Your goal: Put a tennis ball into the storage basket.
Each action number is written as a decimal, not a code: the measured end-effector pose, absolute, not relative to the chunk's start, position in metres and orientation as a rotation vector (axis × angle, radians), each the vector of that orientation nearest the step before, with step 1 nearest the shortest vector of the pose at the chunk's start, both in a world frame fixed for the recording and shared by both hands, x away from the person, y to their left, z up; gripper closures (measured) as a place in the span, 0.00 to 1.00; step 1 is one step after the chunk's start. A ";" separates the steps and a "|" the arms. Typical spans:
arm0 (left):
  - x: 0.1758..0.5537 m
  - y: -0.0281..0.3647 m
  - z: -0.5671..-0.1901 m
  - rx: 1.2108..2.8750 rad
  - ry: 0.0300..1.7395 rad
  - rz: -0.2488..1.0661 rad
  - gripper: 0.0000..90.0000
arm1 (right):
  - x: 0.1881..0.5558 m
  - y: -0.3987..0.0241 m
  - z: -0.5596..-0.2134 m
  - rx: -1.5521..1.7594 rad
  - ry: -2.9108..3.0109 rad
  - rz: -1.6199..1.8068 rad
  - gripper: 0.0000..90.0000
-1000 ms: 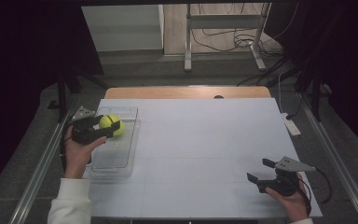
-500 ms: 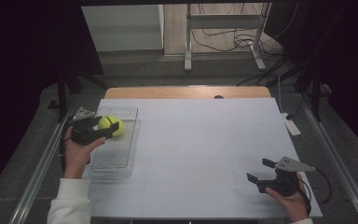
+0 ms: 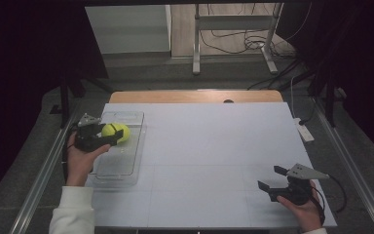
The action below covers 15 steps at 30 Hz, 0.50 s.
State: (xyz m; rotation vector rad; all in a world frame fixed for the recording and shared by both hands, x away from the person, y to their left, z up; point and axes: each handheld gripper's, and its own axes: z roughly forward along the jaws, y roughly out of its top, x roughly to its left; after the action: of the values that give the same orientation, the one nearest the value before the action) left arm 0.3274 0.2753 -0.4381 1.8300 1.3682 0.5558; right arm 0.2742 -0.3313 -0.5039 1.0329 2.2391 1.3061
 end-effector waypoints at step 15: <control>0.331 0.277 -0.447 1.885 1.415 0.539 0.29 | 0.274 -0.331 -0.504 1.032 2.241 1.305 0.13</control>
State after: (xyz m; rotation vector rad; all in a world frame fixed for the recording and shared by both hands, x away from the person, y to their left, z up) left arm 0.3311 0.2768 -0.4472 1.8853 1.4146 0.5391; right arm 0.2742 -0.3313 -0.5041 1.0322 2.2409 1.3049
